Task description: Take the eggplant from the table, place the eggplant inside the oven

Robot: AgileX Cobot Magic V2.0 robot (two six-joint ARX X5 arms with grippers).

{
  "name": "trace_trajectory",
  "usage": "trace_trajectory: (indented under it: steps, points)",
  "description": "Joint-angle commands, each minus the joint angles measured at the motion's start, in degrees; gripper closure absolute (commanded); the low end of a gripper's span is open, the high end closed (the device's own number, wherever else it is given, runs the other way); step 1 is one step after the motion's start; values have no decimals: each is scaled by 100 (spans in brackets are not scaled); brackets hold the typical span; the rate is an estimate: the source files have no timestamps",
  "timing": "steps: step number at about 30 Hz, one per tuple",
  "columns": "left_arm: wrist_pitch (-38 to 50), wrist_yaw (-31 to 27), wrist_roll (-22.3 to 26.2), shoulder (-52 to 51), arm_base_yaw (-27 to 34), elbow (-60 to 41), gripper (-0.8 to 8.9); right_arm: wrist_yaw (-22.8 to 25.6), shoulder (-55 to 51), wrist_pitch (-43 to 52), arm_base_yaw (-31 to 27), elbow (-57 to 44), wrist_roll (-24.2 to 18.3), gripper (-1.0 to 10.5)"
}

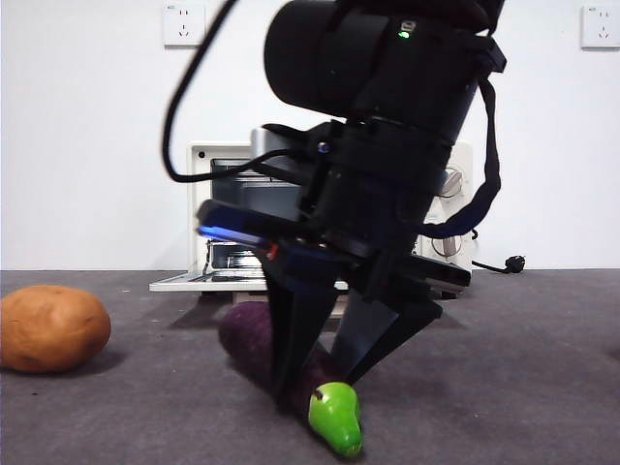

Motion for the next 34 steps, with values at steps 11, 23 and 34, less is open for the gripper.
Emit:
trace_trajectory:
  steps: [11,23,34]
  points:
    - [26,476,52,-31,17,-7,819,-160,-1054,-260,-50,424,-319,955]
    - [26,472,55,-31,20,-7,819,-710,-826,-334,-1670,1377,-562,955]
    - [26,476,59,-31,20,-7,819,-1279,577,-422,-2544,2618,-562,955]
